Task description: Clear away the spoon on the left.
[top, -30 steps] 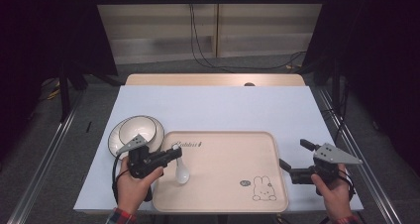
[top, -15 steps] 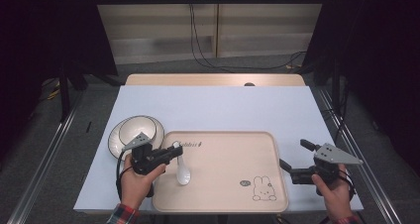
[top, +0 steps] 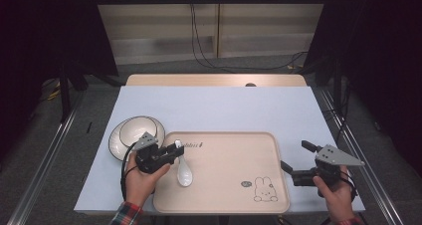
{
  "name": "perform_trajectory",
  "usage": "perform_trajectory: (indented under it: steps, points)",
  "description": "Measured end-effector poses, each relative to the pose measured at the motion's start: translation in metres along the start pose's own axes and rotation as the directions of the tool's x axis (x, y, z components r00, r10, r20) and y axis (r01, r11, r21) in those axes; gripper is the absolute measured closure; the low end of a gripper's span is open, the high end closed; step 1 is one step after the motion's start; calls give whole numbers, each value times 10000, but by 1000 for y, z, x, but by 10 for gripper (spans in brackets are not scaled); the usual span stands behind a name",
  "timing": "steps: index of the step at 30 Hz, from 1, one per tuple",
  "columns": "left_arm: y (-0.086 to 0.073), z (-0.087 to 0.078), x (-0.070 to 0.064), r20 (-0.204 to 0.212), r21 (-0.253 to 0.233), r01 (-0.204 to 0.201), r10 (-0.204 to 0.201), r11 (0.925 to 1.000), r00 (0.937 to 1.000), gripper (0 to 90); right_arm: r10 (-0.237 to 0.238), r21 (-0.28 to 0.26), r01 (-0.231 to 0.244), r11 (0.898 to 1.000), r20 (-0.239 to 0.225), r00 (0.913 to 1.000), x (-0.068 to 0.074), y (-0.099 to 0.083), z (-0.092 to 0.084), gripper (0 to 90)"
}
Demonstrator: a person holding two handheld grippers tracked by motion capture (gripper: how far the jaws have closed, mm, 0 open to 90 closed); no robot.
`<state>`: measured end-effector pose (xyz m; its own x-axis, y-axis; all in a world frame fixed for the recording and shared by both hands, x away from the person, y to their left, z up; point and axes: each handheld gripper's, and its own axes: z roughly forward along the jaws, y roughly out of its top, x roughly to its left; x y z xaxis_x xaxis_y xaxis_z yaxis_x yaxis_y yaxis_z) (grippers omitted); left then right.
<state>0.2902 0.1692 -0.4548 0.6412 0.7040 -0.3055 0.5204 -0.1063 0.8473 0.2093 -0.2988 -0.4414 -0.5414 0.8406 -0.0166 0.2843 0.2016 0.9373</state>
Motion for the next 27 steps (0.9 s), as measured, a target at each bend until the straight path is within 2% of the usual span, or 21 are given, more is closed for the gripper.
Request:
perform_trajectory:
  steps: [4, 10, 15, 17, 20, 27]
  points:
    - [-1, 4, 0, -150, 124, -138, 140, 9998, 9998, 670, -38, 14, 39, 10000, -37, 10000, 0, 0, 1, 3]
    - [-3, 9, 1, -346, 292, -15, 25, 9996, 9994, 654, 2, 30, -2, 10000, -83, 10000, 0, 0, 0, 3]
    - [-4, 14, 0, -456, 458, -97, 118, 9989, 9989, 651, -19, 4, 19, 10000, -88, 10000, 1, 0, 0, 3]
    - [-5, 16, 0, -485, 430, 4, 17, 9991, 9988, 634, -52, 17, 53, 10000, -89, 9999, 2, 0, 0, 3]
    - [-5, 17, 1, -562, 508, -43, 71, 9987, 9984, 623, -24, 17, 24, 10000, -115, 9999, 1, 0, 0, 3]
    - [-5, 17, 1, -646, 353, -88, 111, 9993, 9978, 572, -13, 46, 14, 10000, -135, 9999, 1, 0, 0, 3]
